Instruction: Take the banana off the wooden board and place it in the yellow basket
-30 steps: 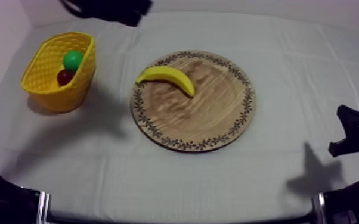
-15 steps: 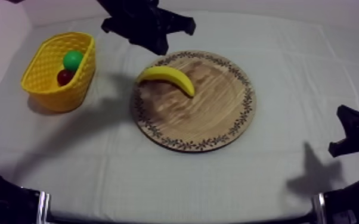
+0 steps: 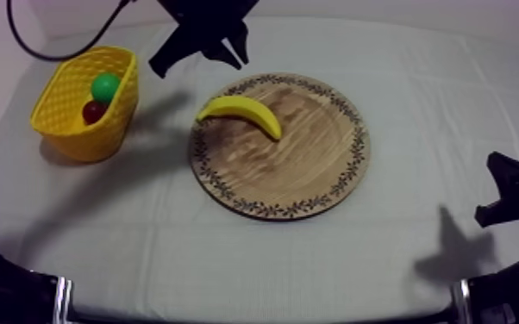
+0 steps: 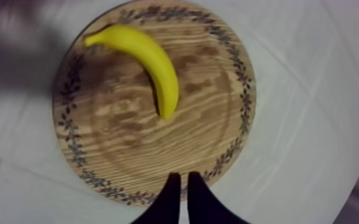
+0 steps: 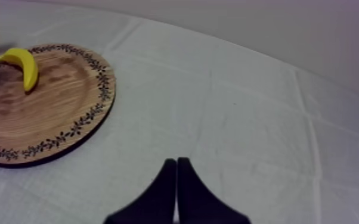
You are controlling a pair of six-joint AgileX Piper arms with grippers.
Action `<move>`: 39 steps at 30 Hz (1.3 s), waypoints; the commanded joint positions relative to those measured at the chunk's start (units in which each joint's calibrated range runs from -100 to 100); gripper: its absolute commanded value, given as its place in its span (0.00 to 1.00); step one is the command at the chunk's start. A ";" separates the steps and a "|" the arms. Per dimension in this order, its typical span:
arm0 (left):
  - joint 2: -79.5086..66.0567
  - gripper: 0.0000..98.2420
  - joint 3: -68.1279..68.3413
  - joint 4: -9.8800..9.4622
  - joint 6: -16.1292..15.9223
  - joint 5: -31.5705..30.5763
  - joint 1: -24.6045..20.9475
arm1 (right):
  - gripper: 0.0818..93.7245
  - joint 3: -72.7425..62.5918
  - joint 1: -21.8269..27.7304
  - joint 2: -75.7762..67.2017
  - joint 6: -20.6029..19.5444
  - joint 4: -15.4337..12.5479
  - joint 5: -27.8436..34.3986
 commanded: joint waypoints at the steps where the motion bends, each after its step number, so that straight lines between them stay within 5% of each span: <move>1: 0.27 0.07 -0.32 0.33 7.26 0.65 -0.45 | 0.00 0.05 -0.01 0.00 -0.01 -0.02 -0.03; 14: 3.71 0.60 -3.98 1.68 7.94 1.58 -1.70 | 0.00 0.05 -0.01 0.00 -0.01 -0.02 -0.03; 20: 4.86 0.79 -5.29 4.38 6.78 1.59 -2.38 | 0.00 0.05 -0.01 0.00 -0.01 -0.02 -0.03; 39: 20.96 0.82 -5.79 9.56 5.86 -2.36 -3.71 | 0.00 0.05 -0.01 0.00 0.03 -0.02 -0.03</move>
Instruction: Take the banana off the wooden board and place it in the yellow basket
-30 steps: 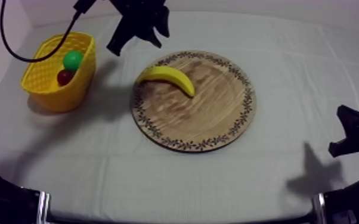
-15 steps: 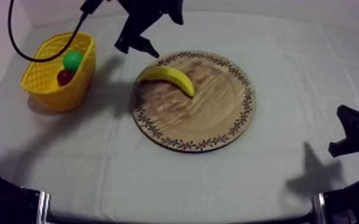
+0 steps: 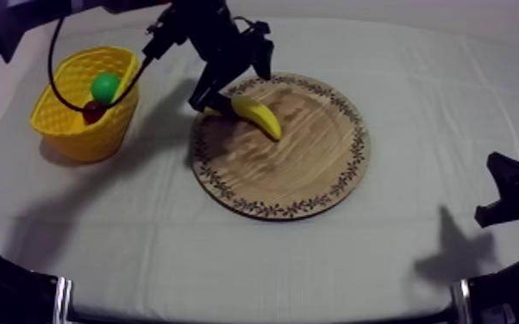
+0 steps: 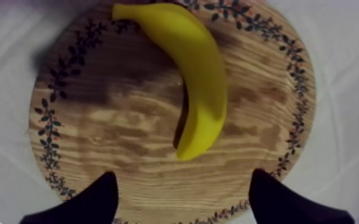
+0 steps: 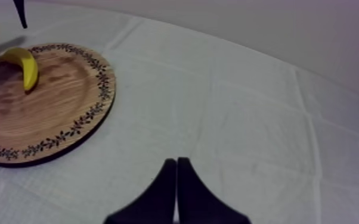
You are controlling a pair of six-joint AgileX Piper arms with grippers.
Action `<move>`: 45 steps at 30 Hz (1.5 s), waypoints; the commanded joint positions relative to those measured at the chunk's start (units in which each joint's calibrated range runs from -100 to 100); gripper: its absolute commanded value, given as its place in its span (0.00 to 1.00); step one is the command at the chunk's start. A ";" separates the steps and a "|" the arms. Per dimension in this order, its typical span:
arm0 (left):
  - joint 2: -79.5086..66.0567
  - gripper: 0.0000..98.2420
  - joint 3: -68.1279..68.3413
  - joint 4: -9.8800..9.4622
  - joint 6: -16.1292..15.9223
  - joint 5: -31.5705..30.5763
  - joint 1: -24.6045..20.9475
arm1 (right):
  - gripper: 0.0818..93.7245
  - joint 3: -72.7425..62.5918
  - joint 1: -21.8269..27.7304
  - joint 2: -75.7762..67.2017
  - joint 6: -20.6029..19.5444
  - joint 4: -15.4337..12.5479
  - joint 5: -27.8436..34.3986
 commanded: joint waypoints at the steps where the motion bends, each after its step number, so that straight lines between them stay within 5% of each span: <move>1: 2.12 0.82 -0.38 0.20 -0.19 -0.01 -0.26 | 0.00 0.05 -0.01 0.00 0.04 -0.02 -0.20; 30: 18.43 0.77 -12.42 1.35 -4.55 -0.74 -2.97 | 0.00 0.05 -0.01 0.00 -0.01 -0.02 -0.20; 39: 18.97 0.38 -11.53 1.19 -5.27 -0.66 -3.13 | 0.00 0.05 -0.01 0.00 -0.01 -0.02 -0.20; 45: 18.69 0.25 -11.08 0.74 -6.39 -0.66 -3.16 | 0.00 0.05 -0.01 0.00 -0.01 -0.02 -0.20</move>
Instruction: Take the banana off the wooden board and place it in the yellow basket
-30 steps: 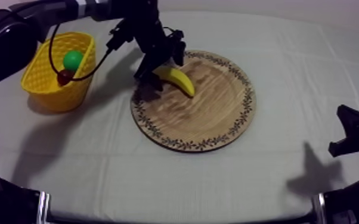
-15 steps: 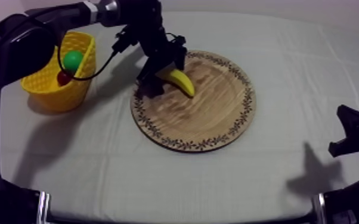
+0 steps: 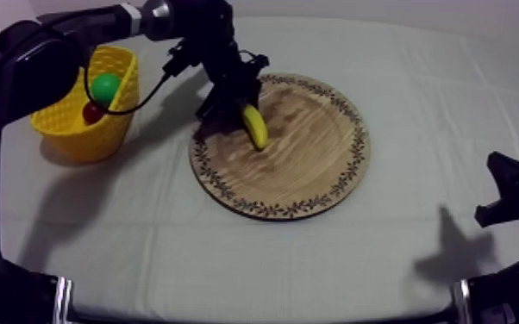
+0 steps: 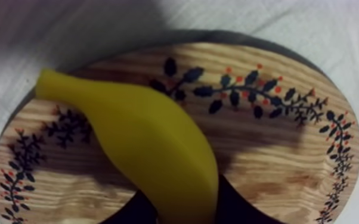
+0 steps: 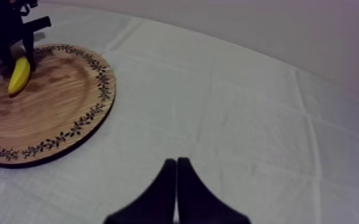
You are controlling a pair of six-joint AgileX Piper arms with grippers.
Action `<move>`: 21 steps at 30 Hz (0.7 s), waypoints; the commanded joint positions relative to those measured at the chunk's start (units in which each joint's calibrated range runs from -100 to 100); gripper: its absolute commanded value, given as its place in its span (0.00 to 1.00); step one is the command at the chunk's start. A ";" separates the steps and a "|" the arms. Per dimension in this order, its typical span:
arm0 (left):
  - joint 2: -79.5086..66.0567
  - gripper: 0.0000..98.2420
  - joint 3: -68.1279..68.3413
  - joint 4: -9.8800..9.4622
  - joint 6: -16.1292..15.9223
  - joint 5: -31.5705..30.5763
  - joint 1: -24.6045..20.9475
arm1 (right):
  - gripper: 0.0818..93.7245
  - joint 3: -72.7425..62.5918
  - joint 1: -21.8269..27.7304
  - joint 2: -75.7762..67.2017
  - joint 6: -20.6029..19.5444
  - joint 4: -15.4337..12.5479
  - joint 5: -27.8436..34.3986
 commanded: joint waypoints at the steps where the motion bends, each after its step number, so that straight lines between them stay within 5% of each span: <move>1: -0.15 0.24 0.15 -0.34 -0.35 0.01 0.03 | 0.00 0.05 -0.01 0.00 -0.02 -0.02 0.03; 21: -16.26 0.20 3.81 -1.39 -0.14 2.90 1.00 | 0.00 0.05 -0.01 0.00 -0.02 -0.02 0.03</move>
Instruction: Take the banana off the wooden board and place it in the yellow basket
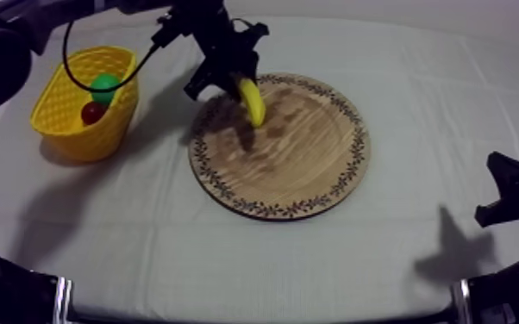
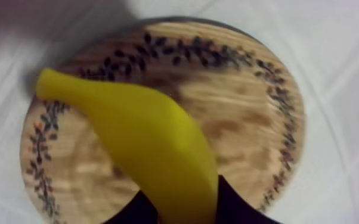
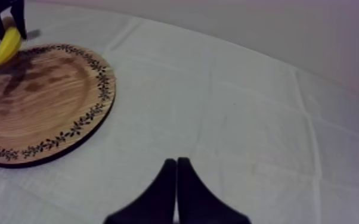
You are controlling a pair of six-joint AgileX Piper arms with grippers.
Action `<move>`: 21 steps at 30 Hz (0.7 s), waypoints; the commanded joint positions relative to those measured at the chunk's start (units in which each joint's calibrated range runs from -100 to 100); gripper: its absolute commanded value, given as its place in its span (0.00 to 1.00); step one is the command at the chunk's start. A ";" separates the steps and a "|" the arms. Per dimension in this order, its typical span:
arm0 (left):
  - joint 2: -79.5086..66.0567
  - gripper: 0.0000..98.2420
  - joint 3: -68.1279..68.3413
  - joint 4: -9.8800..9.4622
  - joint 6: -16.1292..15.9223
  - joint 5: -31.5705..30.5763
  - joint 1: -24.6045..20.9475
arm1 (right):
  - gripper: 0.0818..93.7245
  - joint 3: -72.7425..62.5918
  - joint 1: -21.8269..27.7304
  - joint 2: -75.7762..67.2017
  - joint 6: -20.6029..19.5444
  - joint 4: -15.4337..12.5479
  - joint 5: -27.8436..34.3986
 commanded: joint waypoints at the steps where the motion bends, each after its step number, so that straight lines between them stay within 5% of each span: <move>1: -3.22 0.20 -0.34 0.03 0.47 0.63 0.26 | 0.00 0.05 -0.01 0.00 -0.02 -0.02 0.03; 14: -12.85 0.21 -0.51 -0.40 1.80 5.68 1.11 | 0.00 0.05 -0.01 0.00 -0.02 -0.02 0.03; 21: -16.93 0.22 5.89 -1.93 -1.77 5.87 -1.64 | 0.00 0.05 -0.01 0.00 -0.02 -0.02 0.03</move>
